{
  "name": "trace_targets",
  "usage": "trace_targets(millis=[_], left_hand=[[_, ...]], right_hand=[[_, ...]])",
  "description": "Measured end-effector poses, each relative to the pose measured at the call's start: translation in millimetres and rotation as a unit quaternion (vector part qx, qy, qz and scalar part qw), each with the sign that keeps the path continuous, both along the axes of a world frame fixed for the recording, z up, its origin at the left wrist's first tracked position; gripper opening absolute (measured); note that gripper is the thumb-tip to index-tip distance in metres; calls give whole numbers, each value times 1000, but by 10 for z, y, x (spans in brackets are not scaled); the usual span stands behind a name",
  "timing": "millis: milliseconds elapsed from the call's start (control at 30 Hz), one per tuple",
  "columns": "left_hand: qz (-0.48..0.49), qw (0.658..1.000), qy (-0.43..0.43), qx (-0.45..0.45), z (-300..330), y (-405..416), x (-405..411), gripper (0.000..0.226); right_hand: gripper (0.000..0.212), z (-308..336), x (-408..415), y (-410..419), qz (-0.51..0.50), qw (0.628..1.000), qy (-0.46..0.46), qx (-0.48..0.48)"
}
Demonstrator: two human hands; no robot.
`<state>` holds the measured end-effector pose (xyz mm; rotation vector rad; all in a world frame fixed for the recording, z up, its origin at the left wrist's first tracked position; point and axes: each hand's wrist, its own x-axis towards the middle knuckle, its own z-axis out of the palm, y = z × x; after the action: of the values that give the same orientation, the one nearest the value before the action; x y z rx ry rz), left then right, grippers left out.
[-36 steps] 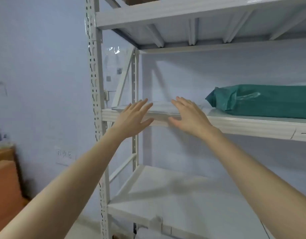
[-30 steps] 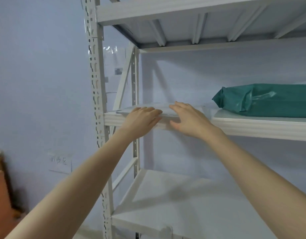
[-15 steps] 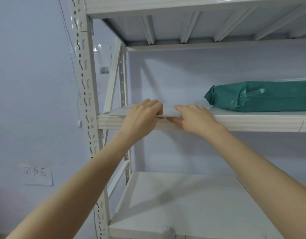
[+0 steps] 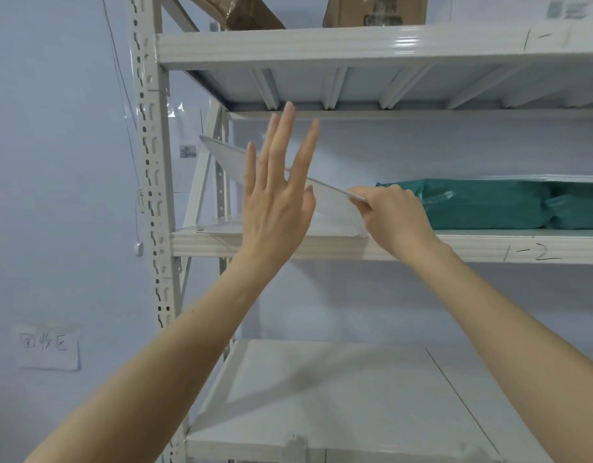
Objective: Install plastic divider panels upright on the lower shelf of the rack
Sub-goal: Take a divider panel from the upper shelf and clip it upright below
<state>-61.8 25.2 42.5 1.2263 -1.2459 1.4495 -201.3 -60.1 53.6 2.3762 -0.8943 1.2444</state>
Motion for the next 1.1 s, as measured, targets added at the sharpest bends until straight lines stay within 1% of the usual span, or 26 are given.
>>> trace_targets(millis=[100,200,300,367,433,533,700,800,867,967,1100], left_hand=[[-27,999,26,-11,25,56,-232,84],[-55,998,44,5,-23,114,-422,78],[-74,994,53,54,-91,180,-617,71],[-75,991,55,95,-134,220,-751,68],[-69,988,60,127,-165,261,-876,67],[-66,984,78,147,-200,338,-1038,69],[-74,985,95,124,-331,536,-1226,66],[-69,987,87,116,-512,673,-1269,67],[-62,986,99,120,-691,746,-1271,71],[-56,976,137,161,-1057,858,-1251,77],[-92,943,202,247,-1519,976,-1188,81]], right_hand=[[28,57,-334,96,29,998,-57,26],[33,103,-641,157,63,990,-121,43],[27,113,-950,248,124,972,-184,77],[21,122,-1117,332,166,953,-228,110],[15,143,-1267,454,233,920,-271,157],[12,178,-1502,671,302,880,-305,204],[11,110,-1785,909,344,856,-295,248],[11,-40,-1843,980,367,841,-277,286],[11,-199,-1848,1003,369,838,-260,307],[12,-514,-1811,1002,358,841,-235,329],[14,-1020,-1692,904,327,842,-199,380]])
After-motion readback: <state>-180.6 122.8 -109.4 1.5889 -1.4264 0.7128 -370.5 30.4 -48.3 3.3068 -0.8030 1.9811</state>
